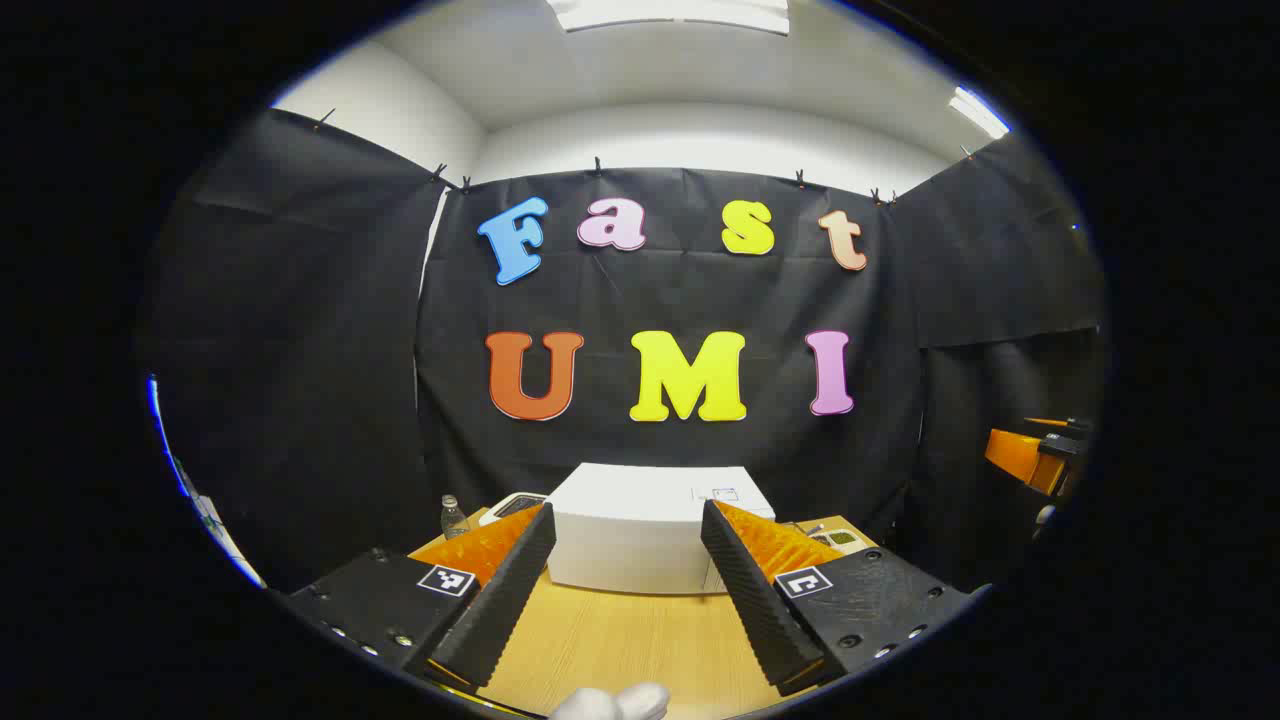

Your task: Open the microwave oven with the left hand, put the food in, and close the microwave oven.

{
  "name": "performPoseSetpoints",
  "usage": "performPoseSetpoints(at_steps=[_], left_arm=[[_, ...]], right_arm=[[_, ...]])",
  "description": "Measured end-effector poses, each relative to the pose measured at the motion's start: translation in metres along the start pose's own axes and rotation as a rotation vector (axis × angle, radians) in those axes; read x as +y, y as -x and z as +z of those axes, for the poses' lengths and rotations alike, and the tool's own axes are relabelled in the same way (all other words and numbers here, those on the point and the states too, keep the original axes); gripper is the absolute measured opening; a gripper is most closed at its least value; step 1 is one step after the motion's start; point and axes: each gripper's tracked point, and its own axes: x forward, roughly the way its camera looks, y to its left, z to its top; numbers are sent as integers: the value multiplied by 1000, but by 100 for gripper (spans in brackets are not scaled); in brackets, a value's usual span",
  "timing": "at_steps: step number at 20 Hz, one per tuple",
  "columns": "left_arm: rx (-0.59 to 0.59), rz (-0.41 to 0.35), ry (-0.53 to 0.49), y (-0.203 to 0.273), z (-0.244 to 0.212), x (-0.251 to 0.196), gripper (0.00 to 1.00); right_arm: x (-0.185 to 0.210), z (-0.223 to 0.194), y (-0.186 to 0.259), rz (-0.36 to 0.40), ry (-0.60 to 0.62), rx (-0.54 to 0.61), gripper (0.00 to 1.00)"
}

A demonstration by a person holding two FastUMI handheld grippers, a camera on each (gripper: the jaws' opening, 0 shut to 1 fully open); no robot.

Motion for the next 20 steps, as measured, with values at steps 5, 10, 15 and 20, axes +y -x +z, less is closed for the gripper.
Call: performPoseSetpoints(at_steps=[5, 10, 15, 20], left_arm=[[13, 3, -45, -2, -5, 0, 93], [43, -2, -37, -12, -16, -3, 93], [44, 0, -53, -39, -31, -9, 93], [58, -48, -53, -89, -77, -49, 93]], right_arm=[[5, 3, -8, 16, 8, -4, 99], [6, 0, -15, 28, 4, 4, 99], [3, 1, -27, 32, -1, 3, 99], [-3, 0, -44, 54, 4, 29, 99]])
